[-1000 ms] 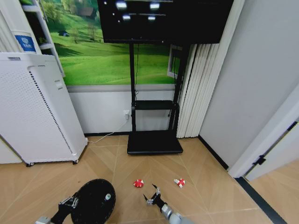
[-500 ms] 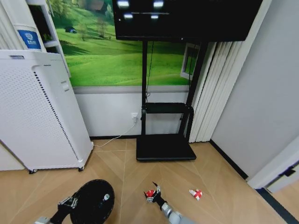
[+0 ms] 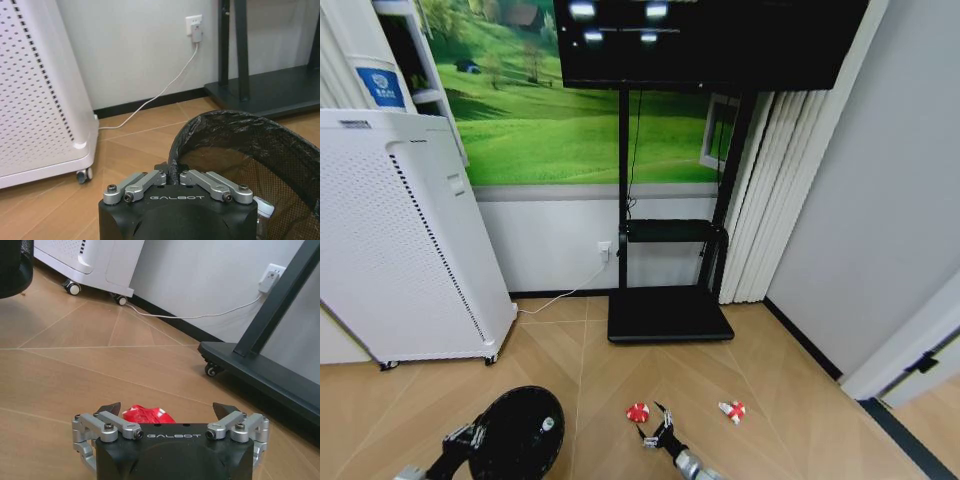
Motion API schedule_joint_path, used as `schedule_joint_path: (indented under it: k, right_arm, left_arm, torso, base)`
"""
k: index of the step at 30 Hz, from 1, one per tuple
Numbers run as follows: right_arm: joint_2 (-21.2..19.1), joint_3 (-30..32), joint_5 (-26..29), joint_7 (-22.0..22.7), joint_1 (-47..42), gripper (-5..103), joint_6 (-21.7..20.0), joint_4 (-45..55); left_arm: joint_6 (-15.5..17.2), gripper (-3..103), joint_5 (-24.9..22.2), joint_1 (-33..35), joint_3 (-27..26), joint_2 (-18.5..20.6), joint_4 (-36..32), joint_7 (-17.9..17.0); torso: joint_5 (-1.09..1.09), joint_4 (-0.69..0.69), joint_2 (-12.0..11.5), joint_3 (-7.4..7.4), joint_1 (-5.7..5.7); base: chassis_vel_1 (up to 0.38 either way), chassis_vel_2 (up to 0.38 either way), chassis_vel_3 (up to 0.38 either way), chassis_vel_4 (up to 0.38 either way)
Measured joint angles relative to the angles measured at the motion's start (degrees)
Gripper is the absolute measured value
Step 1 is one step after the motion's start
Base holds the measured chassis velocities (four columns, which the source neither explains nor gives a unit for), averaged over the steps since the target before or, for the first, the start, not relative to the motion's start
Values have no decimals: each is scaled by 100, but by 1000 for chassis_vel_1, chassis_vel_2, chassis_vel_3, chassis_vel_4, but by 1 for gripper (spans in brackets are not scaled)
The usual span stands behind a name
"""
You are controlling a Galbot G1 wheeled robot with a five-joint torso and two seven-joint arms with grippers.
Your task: Pick up the trash bin and place the garbage on the floor into it.
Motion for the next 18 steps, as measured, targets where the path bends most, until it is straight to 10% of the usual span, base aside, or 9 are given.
schedule_joint_path:
  k: [18]
  right_arm:
    - [181, -473, 429, -94, 197, 100, -454, -301]
  left_arm:
    - [31, 6, -413, -101, 118, -35, 403, 5]
  torso:
    - [1, -1, 1, 0, 0]
  base:
    - [0, 0, 0, 0]
